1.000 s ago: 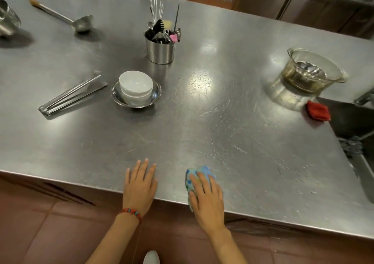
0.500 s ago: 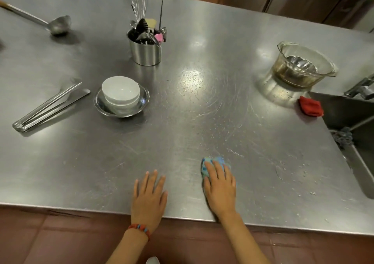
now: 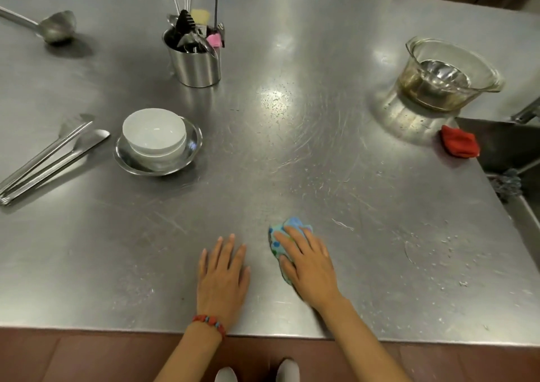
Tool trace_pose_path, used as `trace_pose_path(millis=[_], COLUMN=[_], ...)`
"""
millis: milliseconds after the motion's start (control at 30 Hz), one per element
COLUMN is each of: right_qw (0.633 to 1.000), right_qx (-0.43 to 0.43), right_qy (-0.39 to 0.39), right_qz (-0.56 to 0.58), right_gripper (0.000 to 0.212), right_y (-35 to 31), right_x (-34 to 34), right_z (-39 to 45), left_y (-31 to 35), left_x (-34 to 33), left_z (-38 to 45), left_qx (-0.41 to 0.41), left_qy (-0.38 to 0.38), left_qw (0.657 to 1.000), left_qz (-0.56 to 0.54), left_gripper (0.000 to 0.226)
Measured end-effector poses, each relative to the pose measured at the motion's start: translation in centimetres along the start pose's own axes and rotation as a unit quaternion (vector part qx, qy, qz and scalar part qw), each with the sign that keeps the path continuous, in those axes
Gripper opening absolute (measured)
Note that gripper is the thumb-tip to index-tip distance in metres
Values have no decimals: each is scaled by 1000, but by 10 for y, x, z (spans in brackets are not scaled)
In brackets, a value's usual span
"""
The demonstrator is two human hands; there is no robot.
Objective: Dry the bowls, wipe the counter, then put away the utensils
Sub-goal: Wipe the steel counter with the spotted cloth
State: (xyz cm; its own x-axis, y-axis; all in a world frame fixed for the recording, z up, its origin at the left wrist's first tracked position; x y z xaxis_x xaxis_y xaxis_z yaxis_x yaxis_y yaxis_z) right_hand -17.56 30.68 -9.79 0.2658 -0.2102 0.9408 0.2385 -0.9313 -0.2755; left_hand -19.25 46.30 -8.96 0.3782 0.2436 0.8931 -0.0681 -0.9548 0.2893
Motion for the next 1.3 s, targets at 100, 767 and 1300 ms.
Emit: trace_pose_path(millis=[100,767,1300], right_qw=[999,998,998], right_qx=[-42,-52,36], right_qy=[-8,2,-49], right_qz=[14,25,5], right_gripper=[43,45,45], right_y=[49,127,80], right_x=[15,58,53], right_z=[32,135,183], left_y=[20,33,39], left_x=[7,-14,-8], left_z=[20,54,51], left_qx=[-10,110,126], left_qy=[4,26,7], left_qw=[1000,992,991], left_qz=[-8,-56,-45], left_gripper=[47,67,68])
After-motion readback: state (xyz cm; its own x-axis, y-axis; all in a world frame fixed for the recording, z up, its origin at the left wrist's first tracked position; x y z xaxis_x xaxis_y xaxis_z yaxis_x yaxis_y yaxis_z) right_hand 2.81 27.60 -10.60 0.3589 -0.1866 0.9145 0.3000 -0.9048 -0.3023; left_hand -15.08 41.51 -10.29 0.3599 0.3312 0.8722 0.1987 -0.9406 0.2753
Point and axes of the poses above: each hand's wrist, its own z-axis towards the middle knuckle, its own x-axis out of the back of the hand, y = z × x, the point moved 7 cm from there along z, towards the middle knuckle, and after that the axes turned 13 degrees about -y, right-handed, at the moved point
